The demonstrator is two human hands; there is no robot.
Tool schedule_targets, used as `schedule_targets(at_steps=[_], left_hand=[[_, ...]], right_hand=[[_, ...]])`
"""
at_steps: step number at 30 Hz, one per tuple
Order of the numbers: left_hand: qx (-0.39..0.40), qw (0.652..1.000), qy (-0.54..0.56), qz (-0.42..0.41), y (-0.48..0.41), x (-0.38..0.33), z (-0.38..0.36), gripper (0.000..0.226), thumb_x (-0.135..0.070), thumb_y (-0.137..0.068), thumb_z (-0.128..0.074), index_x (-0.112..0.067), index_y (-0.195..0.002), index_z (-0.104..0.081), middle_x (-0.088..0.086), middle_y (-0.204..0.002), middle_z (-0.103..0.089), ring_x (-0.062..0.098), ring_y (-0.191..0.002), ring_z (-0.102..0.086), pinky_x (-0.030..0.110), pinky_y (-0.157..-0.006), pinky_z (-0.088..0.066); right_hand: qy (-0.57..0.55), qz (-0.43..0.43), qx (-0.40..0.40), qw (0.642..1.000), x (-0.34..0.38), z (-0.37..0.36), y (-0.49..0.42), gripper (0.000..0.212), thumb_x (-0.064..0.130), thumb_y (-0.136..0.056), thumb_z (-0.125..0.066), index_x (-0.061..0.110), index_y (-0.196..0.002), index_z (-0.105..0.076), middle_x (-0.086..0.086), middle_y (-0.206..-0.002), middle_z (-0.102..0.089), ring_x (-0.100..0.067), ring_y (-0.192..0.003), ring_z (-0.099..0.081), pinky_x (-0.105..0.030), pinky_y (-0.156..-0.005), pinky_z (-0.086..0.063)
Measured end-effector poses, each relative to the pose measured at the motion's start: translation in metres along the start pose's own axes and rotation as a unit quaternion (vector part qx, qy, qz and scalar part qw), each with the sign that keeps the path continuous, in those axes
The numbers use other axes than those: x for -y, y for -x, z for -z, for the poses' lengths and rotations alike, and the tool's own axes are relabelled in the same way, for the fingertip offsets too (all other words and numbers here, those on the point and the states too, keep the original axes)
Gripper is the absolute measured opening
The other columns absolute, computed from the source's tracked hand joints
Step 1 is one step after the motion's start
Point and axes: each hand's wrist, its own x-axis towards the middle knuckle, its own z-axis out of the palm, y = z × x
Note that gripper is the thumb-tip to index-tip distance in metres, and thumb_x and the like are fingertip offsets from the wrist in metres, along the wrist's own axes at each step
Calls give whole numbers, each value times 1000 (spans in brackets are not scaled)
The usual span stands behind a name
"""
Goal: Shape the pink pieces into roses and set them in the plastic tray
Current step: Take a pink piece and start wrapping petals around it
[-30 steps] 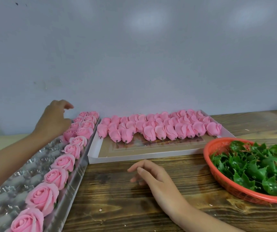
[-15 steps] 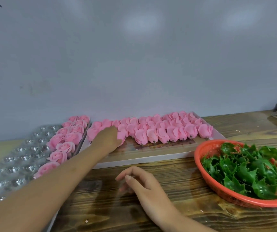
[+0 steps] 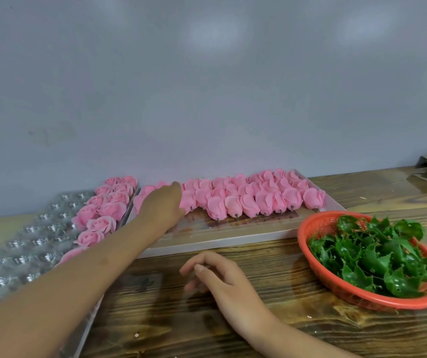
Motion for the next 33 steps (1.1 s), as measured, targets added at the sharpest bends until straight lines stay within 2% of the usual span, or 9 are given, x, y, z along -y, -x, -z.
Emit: schedule_targets(at_steps=[3, 6, 9, 12, 16, 18, 20, 25, 33], left_hand=[[-36, 998, 60, -3, 15, 0, 23, 29, -26, -87, -60, -9, -104, -45, 10, -93, -63, 25, -75, -56, 33, -60, -42], [-41, 965, 257, -6, 46, -11, 42, 34, -28, -85, -66, -18, -112, -48, -3, -96, -62, 19, -80, -63, 36, -71, -53], [-9, 863, 505, 22, 91, -25, 45, 31, -28, -83, -70, -37, -104, -49, -19, -101, -58, 7, -80, -68, 28, -73, -58], [31, 731, 677, 84, 130, -33, 24, 28, -26, -83, -72, -35, -106, -59, -8, -106, -69, 10, -91, -69, 26, -77, -57], [18, 655, 741, 146, 159, -33, -9, 33, -22, -76, -76, -22, -108, -68, -3, -99, -74, 12, -90, -70, 21, -69, -55], [-9, 648, 745, 158, 162, -28, -14, 45, -31, -65, -79, -22, -108, -68, -3, -99, -74, 10, -90, -70, 20, -67, -54], [-20, 670, 728, 146, 162, -21, -16, 51, -37, -59, -80, -24, -107, -69, -5, -100, -74, 8, -92, -69, 21, -69, -54], [-24, 691, 714, 113, 162, -17, -22, 47, -33, -57, -82, -20, -101, -70, -3, -97, -74, 10, -92, -69, 14, -70, -51], [-63, 750, 650, 102, 162, -21, -24, 37, -29, -59, -86, -21, -89, -66, -5, -86, -72, 9, -80, -69, 14, -65, -51]], right_hand=[[-42, -6, -17, 999, -1, 1, 0, 25, 0, -101, -43, 7, -95, -66, 6, -82, -67, -3, -72, -64, -16, -69, -46], [-120, -27, -50, 991, -2, 3, -1, 24, -1, -102, -41, 3, -96, -65, -1, -90, -69, -5, -71, -66, -17, -66, -49], [-179, -39, -81, 980, -2, 4, -2, 26, -1, -103, -39, 5, -95, -64, -6, -90, -70, -6, -69, -66, -20, -64, -51], [-187, -24, -89, 978, -4, 5, -2, 23, 0, -102, -42, 6, -98, -64, -9, -89, -69, -8, -72, -65, -20, -66, -52], [-171, 0, -80, 982, -7, 6, -1, 17, 0, -99, -49, -2, -105, -65, -15, -86, -70, -20, -79, -64, -28, -72, -51], [-148, 14, -74, 986, -7, 6, -1, 16, -1, -98, -51, 1, -102, -67, -7, -85, -70, -10, -78, -66, -20, -68, -51], [-131, 24, -67, 989, -8, 6, -1, 15, -2, -96, -54, 3, -100, -67, -3, -85, -70, -4, -78, -65, -17, -68, -51], [-144, 43, -33, 988, -7, 5, 1, 11, 4, -93, -60, -1, -100, -66, -7, -85, -69, -10, -76, -62, -18, -69, -50], [-94, 49, -24, 994, -6, 3, 3, 37, 21, -74, -78, 2, -101, -61, -15, -96, -71, -18, -84, -65, -29, -80, -53]])
